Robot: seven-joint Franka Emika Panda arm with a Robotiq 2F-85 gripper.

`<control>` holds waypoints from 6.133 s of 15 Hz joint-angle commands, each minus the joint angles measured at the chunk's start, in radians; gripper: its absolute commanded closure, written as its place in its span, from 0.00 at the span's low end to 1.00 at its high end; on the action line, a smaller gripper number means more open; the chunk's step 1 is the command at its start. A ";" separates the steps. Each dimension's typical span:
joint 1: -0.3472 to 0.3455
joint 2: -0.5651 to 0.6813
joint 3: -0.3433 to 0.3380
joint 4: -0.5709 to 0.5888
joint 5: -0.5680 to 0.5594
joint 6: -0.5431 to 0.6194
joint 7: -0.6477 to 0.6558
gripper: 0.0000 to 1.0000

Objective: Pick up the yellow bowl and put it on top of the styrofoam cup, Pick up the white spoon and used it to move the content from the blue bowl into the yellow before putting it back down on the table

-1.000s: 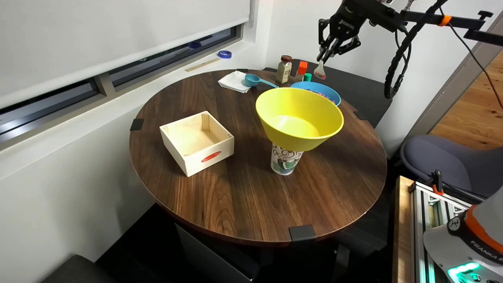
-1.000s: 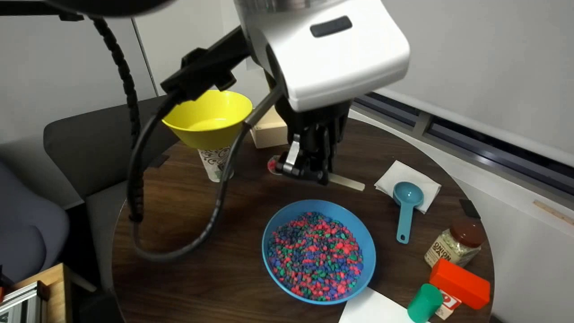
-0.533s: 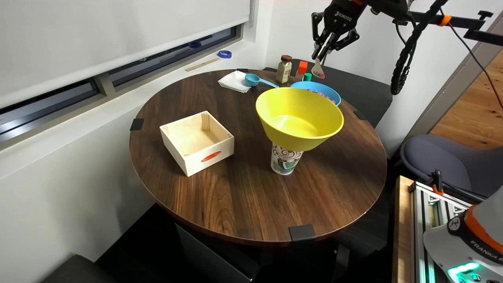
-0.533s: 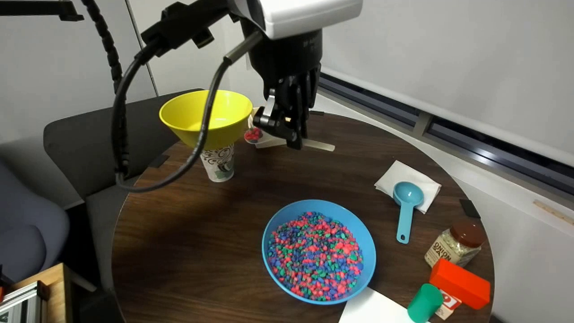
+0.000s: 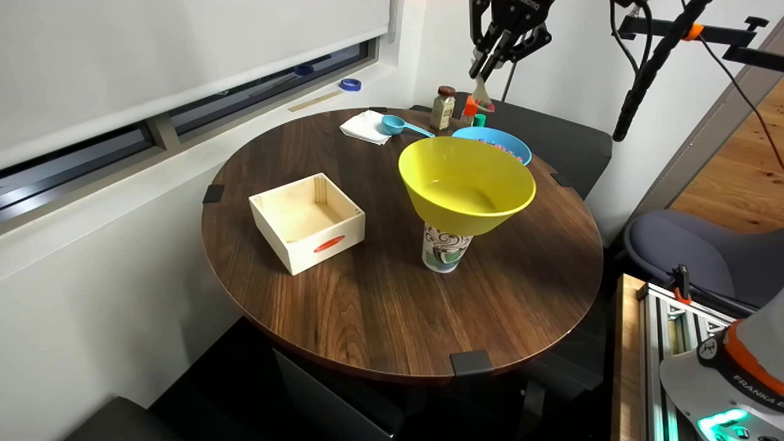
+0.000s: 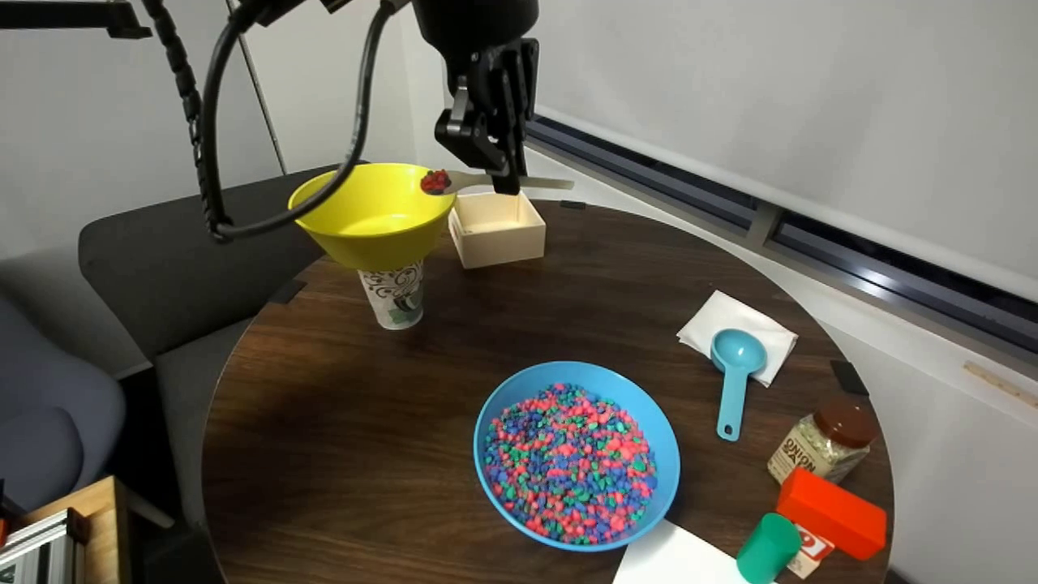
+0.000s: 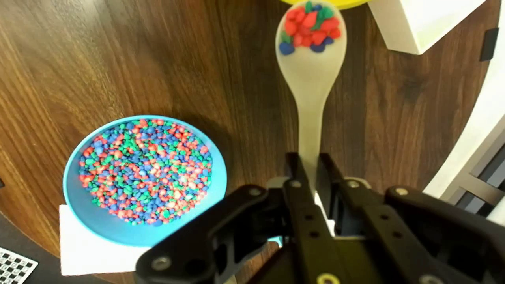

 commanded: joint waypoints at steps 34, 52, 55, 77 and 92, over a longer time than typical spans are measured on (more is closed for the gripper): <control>0.142 0.003 0.250 0.042 -0.551 -0.090 0.018 0.97; 0.225 0.032 0.333 0.006 -1.120 0.004 0.285 0.97; 0.242 0.032 0.333 0.004 -1.215 -0.007 0.307 0.97; 0.174 -0.176 0.075 -0.044 -0.415 -0.058 0.001 0.97; 0.026 -0.301 0.038 -0.389 -0.076 -0.152 -0.039 0.97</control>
